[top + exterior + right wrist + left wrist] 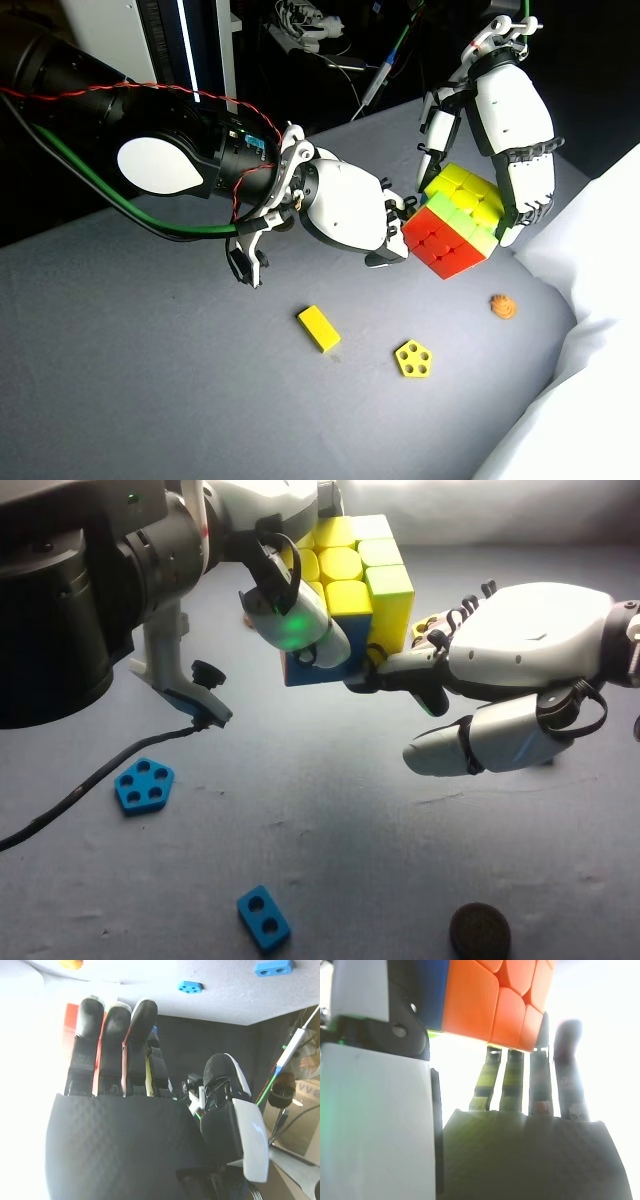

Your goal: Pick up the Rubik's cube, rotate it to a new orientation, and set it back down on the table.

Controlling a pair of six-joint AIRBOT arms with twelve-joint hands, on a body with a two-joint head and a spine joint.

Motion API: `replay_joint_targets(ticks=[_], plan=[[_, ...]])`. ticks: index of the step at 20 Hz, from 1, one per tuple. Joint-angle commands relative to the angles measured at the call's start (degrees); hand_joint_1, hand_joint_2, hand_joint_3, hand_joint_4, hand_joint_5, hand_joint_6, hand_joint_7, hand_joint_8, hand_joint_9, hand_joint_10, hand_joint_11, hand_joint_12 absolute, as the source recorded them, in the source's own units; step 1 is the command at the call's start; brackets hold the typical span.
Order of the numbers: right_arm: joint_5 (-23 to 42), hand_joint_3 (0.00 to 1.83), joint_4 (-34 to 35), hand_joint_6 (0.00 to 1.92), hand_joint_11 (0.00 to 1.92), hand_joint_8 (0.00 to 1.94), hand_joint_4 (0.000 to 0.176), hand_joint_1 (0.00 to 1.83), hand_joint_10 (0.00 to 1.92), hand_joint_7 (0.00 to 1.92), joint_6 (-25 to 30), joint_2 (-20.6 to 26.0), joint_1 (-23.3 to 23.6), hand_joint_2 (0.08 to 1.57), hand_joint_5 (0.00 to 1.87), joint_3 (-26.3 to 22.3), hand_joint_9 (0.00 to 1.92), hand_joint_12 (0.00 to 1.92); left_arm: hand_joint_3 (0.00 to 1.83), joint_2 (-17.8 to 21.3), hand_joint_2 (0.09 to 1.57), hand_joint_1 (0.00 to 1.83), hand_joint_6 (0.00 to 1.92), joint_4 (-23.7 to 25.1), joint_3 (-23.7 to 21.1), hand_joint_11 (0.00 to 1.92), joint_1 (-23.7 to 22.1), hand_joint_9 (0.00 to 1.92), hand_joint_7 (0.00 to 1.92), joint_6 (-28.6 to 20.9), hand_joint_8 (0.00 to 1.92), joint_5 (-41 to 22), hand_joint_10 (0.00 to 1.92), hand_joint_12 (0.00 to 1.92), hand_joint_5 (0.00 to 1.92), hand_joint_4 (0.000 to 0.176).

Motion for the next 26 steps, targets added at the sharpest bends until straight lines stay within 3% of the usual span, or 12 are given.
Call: replay_joint_targets(ticks=[1, 7, 13, 15, 20, 26], plan=[[5.48, 0.00, 1.23, 0.00, 0.30, 1.50, 0.000, 0.00, 1.92, 0.41, 0.00, 0.44, 0.47, 1.32, 0.12, 0.79, 0.38, 1.92, 0.00, 0.24, 1.35, 1.14, 1.34, 2.52, -0.37, 0.27, -0.98, 0.30, 0.49, -0.22, 1.92, 1.85, 1.92, 1.92, 0.65, 0.000], [5.44, 0.00, -0.23, 0.01, 0.30, 1.49, 0.000, 0.00, 1.92, 0.39, 0.17, 1.12, -1.47, 1.32, 0.14, -0.31, 0.37, 1.92, 0.00, 0.26, 1.35, 1.14, 1.30, 2.51, -0.46, 0.29, -0.98, 0.32, 0.49, -0.22, 1.92, 1.85, 1.92, 1.92, 0.67, 0.000], [8.02, 0.00, -6.71, 0.01, 0.31, 1.48, 0.000, 0.00, 1.92, 0.39, 1.01, 10.56, -10.86, 1.32, 0.16, -7.58, 0.37, 1.92, 0.00, 0.27, 1.35, 1.13, 1.35, 2.41, -0.60, 0.26, -0.99, 0.30, 0.49, -0.22, 1.90, 1.66, 1.89, 1.92, 0.66, 0.000], [8.35, 0.00, -10.20, 0.01, 0.31, 1.48, 0.000, 0.00, 1.92, 0.40, 5.45, 12.48, -11.73, 1.32, 0.15, -7.92, 0.38, 1.92, 0.00, 0.27, 1.36, 1.12, 1.38, 2.23, -0.69, 0.26, -0.98, 0.29, 0.48, -0.22, 1.92, 1.64, 1.91, 1.92, 0.64, 0.000], [9.91, 0.00, -10.06, 0.00, 0.26, 1.49, 0.000, 0.00, 1.92, 0.38, 12.30, 16.68, -9.45, 1.32, 0.15, -6.35, 0.35, 1.92, 0.00, 0.54, 1.35, 1.13, 1.35, 1.99, -1.11, 0.25, 0.16, 0.28, 0.48, -0.23, 1.91, 1.63, 1.90, 1.92, 0.66, 0.000], [10.11, 0.00, -6.07, 0.01, 0.23, 1.49, 0.000, 0.00, 1.92, 0.39, 12.30, 16.49, -2.61, 1.32, 0.15, -4.97, 0.35, 1.92, 0.00, 0.54, 1.35, 1.14, 1.34, 3.16, -1.19, 0.28, 2.78, 0.32, 0.50, -1.59, 1.91, 2.08, 1.91, 1.92, 0.66, 0.000]])
